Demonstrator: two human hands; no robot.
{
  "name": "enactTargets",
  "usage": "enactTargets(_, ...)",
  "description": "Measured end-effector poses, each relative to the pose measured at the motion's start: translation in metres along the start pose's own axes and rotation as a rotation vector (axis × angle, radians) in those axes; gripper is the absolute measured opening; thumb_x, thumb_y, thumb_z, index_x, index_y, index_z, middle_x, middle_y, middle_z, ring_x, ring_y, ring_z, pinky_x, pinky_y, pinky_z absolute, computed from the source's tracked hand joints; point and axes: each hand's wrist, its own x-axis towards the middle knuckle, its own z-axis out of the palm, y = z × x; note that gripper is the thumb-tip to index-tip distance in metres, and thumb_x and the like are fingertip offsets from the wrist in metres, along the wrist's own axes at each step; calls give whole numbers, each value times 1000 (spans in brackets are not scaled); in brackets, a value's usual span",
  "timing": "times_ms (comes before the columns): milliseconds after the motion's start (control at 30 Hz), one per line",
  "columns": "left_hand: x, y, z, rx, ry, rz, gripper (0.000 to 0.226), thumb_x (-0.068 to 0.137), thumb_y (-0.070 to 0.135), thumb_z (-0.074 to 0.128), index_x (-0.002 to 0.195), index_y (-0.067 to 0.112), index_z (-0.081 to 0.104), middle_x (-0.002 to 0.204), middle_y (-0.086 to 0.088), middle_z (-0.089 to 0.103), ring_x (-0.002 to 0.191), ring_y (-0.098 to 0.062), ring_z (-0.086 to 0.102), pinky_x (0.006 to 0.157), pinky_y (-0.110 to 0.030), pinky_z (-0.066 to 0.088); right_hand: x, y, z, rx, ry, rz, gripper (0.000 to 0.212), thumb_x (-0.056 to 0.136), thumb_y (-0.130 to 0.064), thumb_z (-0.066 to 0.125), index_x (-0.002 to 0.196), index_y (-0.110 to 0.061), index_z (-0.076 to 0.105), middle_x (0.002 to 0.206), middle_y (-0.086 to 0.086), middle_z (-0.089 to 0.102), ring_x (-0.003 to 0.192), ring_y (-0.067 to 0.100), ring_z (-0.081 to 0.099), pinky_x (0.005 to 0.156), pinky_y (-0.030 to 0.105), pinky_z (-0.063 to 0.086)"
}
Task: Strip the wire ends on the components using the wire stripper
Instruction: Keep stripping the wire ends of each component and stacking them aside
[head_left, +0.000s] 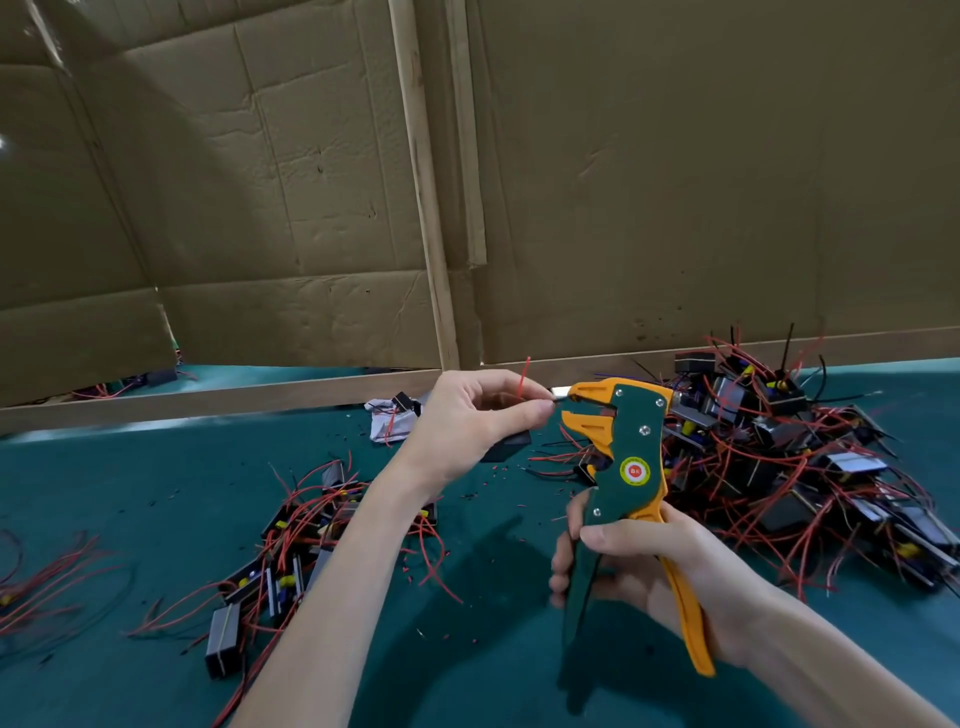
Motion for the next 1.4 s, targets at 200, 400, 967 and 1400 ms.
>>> enactTargets(200,-1,7,-1,82,-44,-5,16,84,8,71,72,19,74,60,-2,58,47,-6,48,45,-14,39,-3,-6,-1,-60,-22,-10,31,71,-18,83,88,-2,64,83,24,63,80,38,64,78,50,54)
enactTargets(400,-4,12,-7,108,-91,-12,16,84,5,70,72,16,73,51,6,53,43,-6,40,42,-15,33,-4,-8,1,-133,12,5,28,70,-21,83,81,-3,64,75,24,60,72,38,62,72,51,54)
enactTargets(967,-5,-2,-9,-161,-239,-33,31,97,32,38,90,14,63,76,6,61,77,-10,59,72,-18,44,-8,5,24,-67,292,15,42,56,-32,85,54,-6,52,51,17,47,42,27,48,47,36,47)
enactTargets(1400,1,-9,-8,-58,-60,-73,19,75,25,67,91,21,77,75,2,68,69,-8,56,63,-11,43,-4,-9,12,85,160,9,20,67,-6,73,81,2,61,84,29,62,78,42,64,70,48,56)
